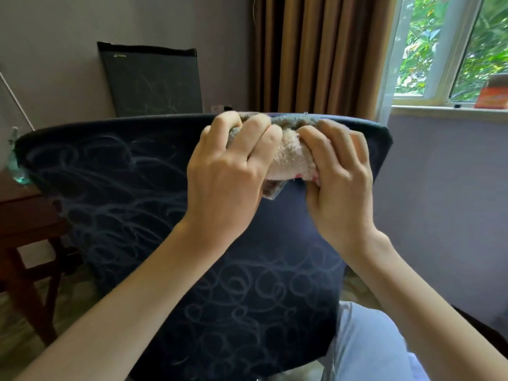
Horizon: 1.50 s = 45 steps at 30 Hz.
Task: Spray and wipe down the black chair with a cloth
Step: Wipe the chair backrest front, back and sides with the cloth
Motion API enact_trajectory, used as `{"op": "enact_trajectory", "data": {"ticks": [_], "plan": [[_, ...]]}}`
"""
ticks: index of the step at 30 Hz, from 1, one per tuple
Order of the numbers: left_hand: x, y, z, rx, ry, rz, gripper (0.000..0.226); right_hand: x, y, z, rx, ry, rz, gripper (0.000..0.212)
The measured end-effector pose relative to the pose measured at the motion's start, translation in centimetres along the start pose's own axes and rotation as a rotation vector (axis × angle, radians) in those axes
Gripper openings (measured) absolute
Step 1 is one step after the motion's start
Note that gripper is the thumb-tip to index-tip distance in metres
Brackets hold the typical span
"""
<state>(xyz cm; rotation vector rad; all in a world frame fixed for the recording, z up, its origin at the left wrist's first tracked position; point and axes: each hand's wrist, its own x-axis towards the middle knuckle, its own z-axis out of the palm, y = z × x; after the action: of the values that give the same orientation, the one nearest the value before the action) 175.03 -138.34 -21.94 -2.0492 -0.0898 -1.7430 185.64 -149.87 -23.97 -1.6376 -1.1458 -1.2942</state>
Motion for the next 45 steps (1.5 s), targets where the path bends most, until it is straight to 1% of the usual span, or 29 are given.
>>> {"op": "enact_trajectory", "data": {"ticks": [3, 6, 10, 15, 17, 18, 21, 23, 24, 25, 26, 28, 30, 35, 37, 38, 42, 45], "plan": [[-2.4, 0.1, 0.7, -0.005, -0.025, 0.019, 0.018, -2.1, 0.1, 1.3, 0.002, -0.015, 0.011, 0.041], [-5.9, 0.5, 1.3, -0.040, -0.104, 0.007, 0.018, -5.3, 0.1, 2.6, 0.001, -0.096, 0.026, 0.046], [-10.1, 1.2, 1.9, -0.114, -0.181, -0.016, 0.019, -9.2, 0.2, 3.4, 0.029, -0.198, 0.066, 0.058], [-12.6, 2.1, 1.6, -0.155, -0.301, -0.031, 0.023, -11.9, 0.0, 3.2, 0.069, -0.295, 0.089, 0.065], [-12.2, 2.5, 0.9, -0.174, -0.304, -0.045, 0.025, -12.0, 0.1, 2.5, 0.095, -0.292, 0.083, 0.060], [-11.5, 2.8, 0.4, -0.181, -0.281, -0.045, 0.023, -11.7, 0.3, 1.8, 0.102, -0.264, 0.080, 0.056], [-6.9, 4.2, -0.7, -0.172, -0.137, -0.012, 0.021, -8.9, 1.5, -1.0, 0.090, -0.106, 0.067, 0.045], [-3.0, 5.4, -0.6, -0.161, -0.061, 0.006, 0.019, -6.0, 3.0, -3.0, 0.058, 0.011, 0.033, 0.030], [-1.2, 6.0, -0.2, -0.156, -0.043, 0.011, 0.021, -4.6, 4.0, -3.9, 0.046, 0.041, 0.027, 0.031], [0.3, 6.6, 0.4, -0.153, -0.037, 0.017, 0.024, -3.4, 5.0, -4.5, 0.036, 0.049, 0.026, 0.040], [1.6, 7.1, 1.1, -0.152, -0.047, 0.020, 0.027, -2.5, 6.2, -4.9, 0.024, 0.032, 0.024, 0.046], [2.7, 8.2, 2.6, -0.136, -0.088, 0.014, 0.026, -1.7, 8.5, -4.8, 0.013, -0.026, 0.018, 0.042], [2.0, 8.9, 3.9, -0.111, -0.113, 0.017, 0.023, -2.3, 10.1, -4.0, 0.042, -0.068, 0.022, 0.039], [-4.6, 8.4, 5.7, -0.081, -0.201, 0.080, 0.021, -7.9, 10.9, -1.0, 0.097, -0.171, 0.055, 0.036], [-7.3, 8.4, 6.1, -0.080, -0.218, 0.104, 0.021, -10.3, 10.9, 0.0, 0.106, -0.192, 0.063, 0.031], [-8.3, 8.6, 6.3, -0.086, -0.218, 0.108, 0.022, -11.3, 10.9, 0.5, 0.111, -0.195, 0.072, 0.032], [-11.2, 9.7, 7.1, -0.113, -0.223, 0.099, 0.020, -15.1, 10.9, 1.7, 0.148, -0.213, 0.149, 0.060], [-13.8, 10.6, 7.6, -0.144, -0.277, 0.122, 0.020, -18.1, 10.9, 2.2, 0.156, -0.263, 0.195, 0.070]]}}
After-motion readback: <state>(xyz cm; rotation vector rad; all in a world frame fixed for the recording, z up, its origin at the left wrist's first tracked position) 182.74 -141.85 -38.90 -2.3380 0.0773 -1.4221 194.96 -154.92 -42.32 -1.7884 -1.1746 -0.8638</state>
